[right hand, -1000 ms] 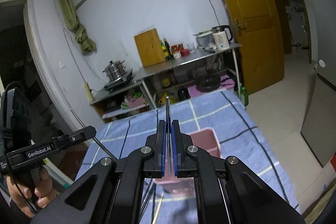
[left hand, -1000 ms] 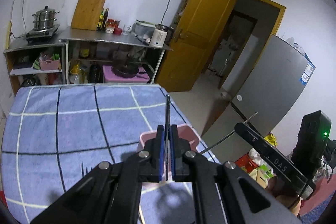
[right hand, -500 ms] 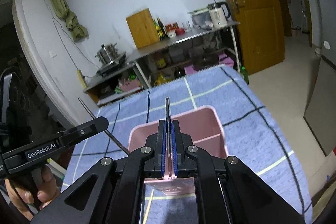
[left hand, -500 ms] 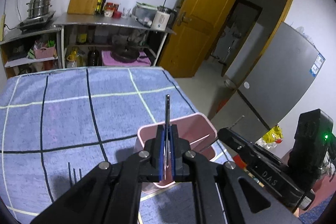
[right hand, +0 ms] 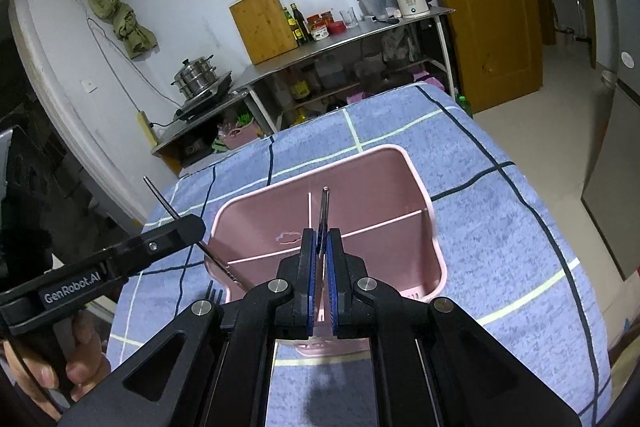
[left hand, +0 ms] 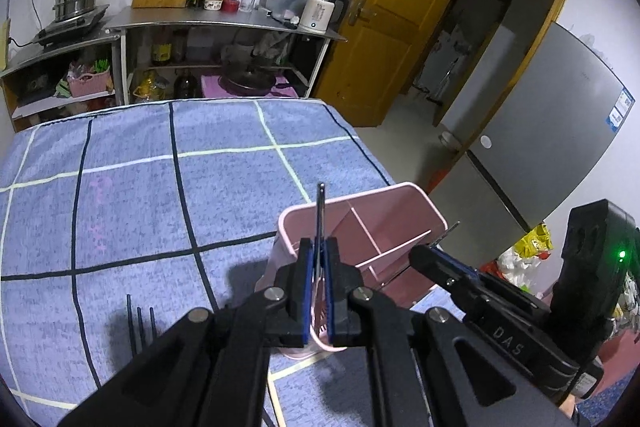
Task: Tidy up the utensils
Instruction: 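Lift both held metal chopsticks upright and carry them over the pink basket, then open the left tool dropping its metal chopstick in the basket while the right tool opens too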
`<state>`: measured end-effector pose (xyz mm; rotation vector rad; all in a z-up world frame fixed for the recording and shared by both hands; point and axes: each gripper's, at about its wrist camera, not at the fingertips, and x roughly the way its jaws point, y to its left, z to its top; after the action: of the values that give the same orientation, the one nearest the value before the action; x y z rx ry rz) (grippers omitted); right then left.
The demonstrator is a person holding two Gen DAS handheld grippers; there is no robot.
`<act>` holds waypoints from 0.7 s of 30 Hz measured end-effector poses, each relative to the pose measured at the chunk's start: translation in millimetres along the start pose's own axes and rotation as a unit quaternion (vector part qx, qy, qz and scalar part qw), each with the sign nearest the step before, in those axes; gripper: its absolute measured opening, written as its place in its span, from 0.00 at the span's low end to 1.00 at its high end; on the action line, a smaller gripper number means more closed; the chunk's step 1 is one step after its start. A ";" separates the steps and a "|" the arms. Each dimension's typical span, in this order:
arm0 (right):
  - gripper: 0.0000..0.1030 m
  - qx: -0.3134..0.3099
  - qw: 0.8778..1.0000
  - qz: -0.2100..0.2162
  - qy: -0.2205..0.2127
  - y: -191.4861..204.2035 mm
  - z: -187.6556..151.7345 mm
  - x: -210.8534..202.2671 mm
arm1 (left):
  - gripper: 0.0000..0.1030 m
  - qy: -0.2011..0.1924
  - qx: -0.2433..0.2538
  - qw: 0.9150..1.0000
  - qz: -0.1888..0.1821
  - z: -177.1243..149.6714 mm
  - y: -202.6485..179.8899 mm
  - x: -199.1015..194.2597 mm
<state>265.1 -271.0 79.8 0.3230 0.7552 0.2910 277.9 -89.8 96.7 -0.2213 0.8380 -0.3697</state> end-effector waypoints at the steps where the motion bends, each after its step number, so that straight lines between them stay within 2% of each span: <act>1: 0.05 0.000 1.000 0.000 0.001 -0.1 0.0 0.4 | 0.05 0.001 -0.001 1.000 0.001 -0.8 0.3 0.1; 6: 0.05 0.000 1.000 0.000 0.003 0.6 0.6 0.9 | 0.09 -0.004 -0.001 1.000 0.003 -2.1 -0.6 -2.4; 9: 0.05 0.004 1.000 -0.001 0.004 -1.3 -0.1 0.1 | 0.21 -0.007 -0.001 1.000 -0.001 -2.7 0.0 -6.5; 12: 0.11 0.003 1.000 -0.004 -0.001 -1.3 0.7 -3.5 | 0.35 -0.020 -0.001 1.000 -0.004 -4.8 0.5 -16.2; 17: 0.13 0.001 1.000 -0.005 -0.013 -1.3 -4.0 -16.3 | 0.42 -0.045 0.002 0.999 -0.014 -9.9 1.6 -38.6; 21: 0.13 -0.004 1.000 0.003 -0.027 2.9 -9.9 -33.0 | 0.52 -0.078 0.003 0.997 -0.021 -19.5 4.4 -66.6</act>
<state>234.9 -278.7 94.6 0.3243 0.6989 0.2900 223.5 -59.9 127.9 -0.2605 0.6789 -0.3895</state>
